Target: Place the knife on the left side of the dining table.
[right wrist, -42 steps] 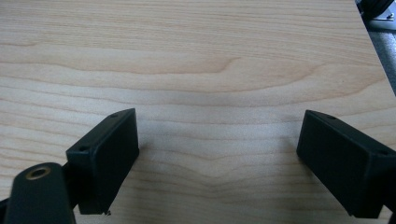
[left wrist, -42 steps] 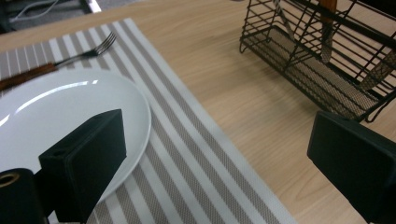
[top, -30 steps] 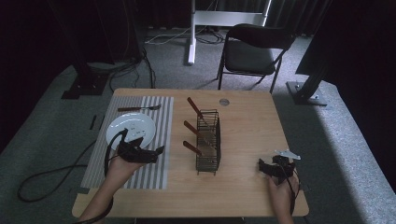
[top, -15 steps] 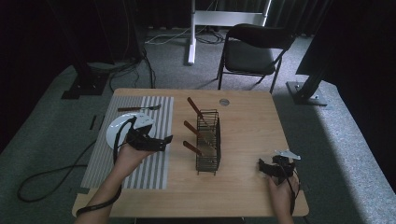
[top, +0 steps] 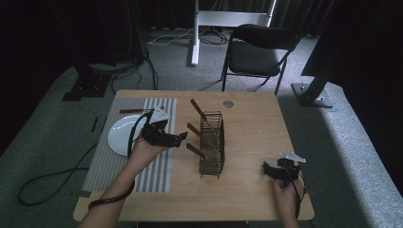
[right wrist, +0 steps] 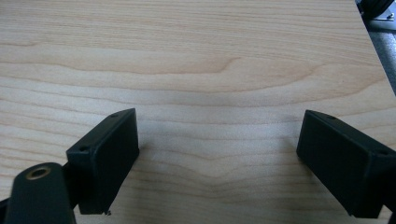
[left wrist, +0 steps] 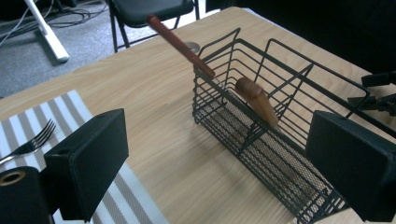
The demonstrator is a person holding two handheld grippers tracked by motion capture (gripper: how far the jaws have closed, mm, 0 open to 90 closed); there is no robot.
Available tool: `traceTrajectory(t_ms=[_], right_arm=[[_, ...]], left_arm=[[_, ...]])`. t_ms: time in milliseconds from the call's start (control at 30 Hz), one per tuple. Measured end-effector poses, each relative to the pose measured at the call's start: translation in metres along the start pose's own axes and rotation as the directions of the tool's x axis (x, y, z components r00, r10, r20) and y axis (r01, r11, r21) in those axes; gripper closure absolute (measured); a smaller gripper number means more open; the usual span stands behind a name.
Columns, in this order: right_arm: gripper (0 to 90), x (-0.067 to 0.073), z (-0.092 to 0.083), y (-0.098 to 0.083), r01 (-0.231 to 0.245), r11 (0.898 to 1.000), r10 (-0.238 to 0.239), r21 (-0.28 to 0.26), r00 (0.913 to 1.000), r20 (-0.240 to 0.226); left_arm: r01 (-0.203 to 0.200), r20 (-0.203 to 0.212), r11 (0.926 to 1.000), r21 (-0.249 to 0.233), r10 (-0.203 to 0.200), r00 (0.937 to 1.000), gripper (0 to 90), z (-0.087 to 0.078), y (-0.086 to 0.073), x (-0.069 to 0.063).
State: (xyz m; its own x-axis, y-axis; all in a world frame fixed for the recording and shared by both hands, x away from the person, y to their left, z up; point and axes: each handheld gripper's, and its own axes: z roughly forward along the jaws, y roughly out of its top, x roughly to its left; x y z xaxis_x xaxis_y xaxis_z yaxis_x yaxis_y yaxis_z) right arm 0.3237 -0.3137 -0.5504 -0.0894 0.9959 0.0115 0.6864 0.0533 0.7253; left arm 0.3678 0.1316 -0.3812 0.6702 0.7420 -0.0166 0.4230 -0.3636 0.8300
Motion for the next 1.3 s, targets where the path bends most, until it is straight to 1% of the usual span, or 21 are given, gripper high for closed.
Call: traceTrajectory(t_ms=[33,67,100,133,333,367,500,533,600,633,700,733,867,967,1033,1067,1133,1200,1233,1267,1300], right_arm=[[12.1,0.0,0.0,0.0,0.0,1.0,0.0,0.0,1.0,0.0],[12.1,0.0,0.0,0.0,0.0,1.0,0.0,0.0,1.0,0.0],[12.1,0.0,0.0,0.0,0.0,1.0,0.0,0.0,1.0,0.0],[12.1,0.0,0.0,0.0,0.0,1.0,0.0,0.0,1.0,0.0],[12.1,0.0,0.0,0.0,0.0,1.0,0.0,0.0,1.0,0.0],[12.1,0.0,0.0,0.0,0.0,1.0,0.0,0.0,1.0,0.0],[12.1,0.0,0.0,0.0,-0.002,1.0,0.002,0.001,1.0,-0.001],[12.1,0.0,0.0,0.0,-0.002,1.0,0.002,0.001,1.0,-0.001],[12.1,0.0,0.0,0.0,-0.002,1.0,0.002,0.001,1.0,-0.001],[12.1,0.0,0.0,0.0,-0.002,1.0,0.002,0.001,1.0,-0.001],[12.1,0.0,0.0,0.0,-0.001,1.0,0.001,0.001,1.0,-0.001],[12.1,0.0,0.0,0.0,-0.001,1.0,0.001,0.001,1.0,0.0],[12.1,0.0,0.0,0.0,-0.002,1.0,0.002,0.001,1.0,0.0],[12.1,0.0,0.0,0.0,-0.002,1.0,0.002,0.001,1.0,-0.001],[12.1,0.0,0.0,0.0,-0.001,1.0,0.001,0.001,1.0,-0.001],[12.1,0.0,0.0,0.0,-0.001,1.0,0.001,0.001,1.0,0.0],[12.1,0.0,0.0,0.0,-0.001,1.0,0.001,0.001,1.0,0.0],[12.1,0.0,0.0,0.0,-0.001,1.0,0.001,0.001,1.0,-0.001],[12.1,0.0,0.0,0.0,-0.001,1.0,0.001,0.001,1.0,-0.001],[12.1,0.0,0.0,0.0,-0.001,1.0,0.001,0.001,1.0,-0.001],[12.1,0.0,0.0,0.0,-0.001,1.0,0.001,0.001,1.0,-0.001]], left_arm=[[0.0,0.0,1.0,0.0,0.0,1.0,6.3,0.0,0.0,0.0],[0.011,0.018,0.9999,-0.002,-0.011,0.9998,7.6,0.004,0.003,0.0],[0.011,0.018,0.9999,-0.002,-0.011,0.9998,11.0,0.004,0.003,0.0],[0.027,0.034,0.9996,-0.006,-0.027,0.999,11.9,0.009,0.004,0.002],[0.046,0.063,0.999,0.004,-0.046,0.9969,16.7,0.018,0.005,0.003],[0.07,0.079,0.9975,-0.002,-0.07,0.9944,20.5,0.021,0.005,0.004],[0.086,0.096,0.9963,-0.001,-0.085,0.9917,25.1,0.024,0.005,0.005],[0.094,0.119,0.9956,-0.003,-0.093,0.9885,25.1,0.025,0.005,0.005],[0.09,0.112,0.996,0.006,-0.09,0.9897,28.2,0.027,0.006,0.005],[0.094,0.124,0.9955,0.006,-0.095,0.9877,32.3,0.028,0.006,0.005],[0.098,0.13,0.9951,0.014,-0.099,0.9865,34.0,0.029,0.006,0.005],[0.104,0.157,0.9945,0.004,-0.104,0.9822,41.0,0.03,0.006,0.005],[0.089,0.171,0.996,0.004,-0.088,0.9813,46.9,0.032,0.006,0.003],[0.094,0.195,0.9956,0.008,-0.093,0.9764,48.6,0.033,0.006,0.002],[0.095,0.19,0.9954,0.01,-0.095,0.9772,53.1,0.033,0.006,0.002],[0.109,0.203,0.9939,0.019,-0.11,0.9729,57.6,0.033,0.006,0.004],[0.119,0.198,0.9927,0.023,-0.121,0.9728,58.0,0.034,0.005,0.005],[0.128,0.205,0.9914,0.028,-0.131,0.97,61.6,0.035,0.004,0.006],[0.135,0.21,0.9904,0.026,-0.138,0.9679,61.6,0.035,0.004,0.007],[0.141,0.229,0.9898,0.022,-0.142,0.963,66.6,0.034,0.004,0.007],[0.141,0.229,0.9898,0.022,-0.142,0.963,67.5,0.034,0.004,0.007]])
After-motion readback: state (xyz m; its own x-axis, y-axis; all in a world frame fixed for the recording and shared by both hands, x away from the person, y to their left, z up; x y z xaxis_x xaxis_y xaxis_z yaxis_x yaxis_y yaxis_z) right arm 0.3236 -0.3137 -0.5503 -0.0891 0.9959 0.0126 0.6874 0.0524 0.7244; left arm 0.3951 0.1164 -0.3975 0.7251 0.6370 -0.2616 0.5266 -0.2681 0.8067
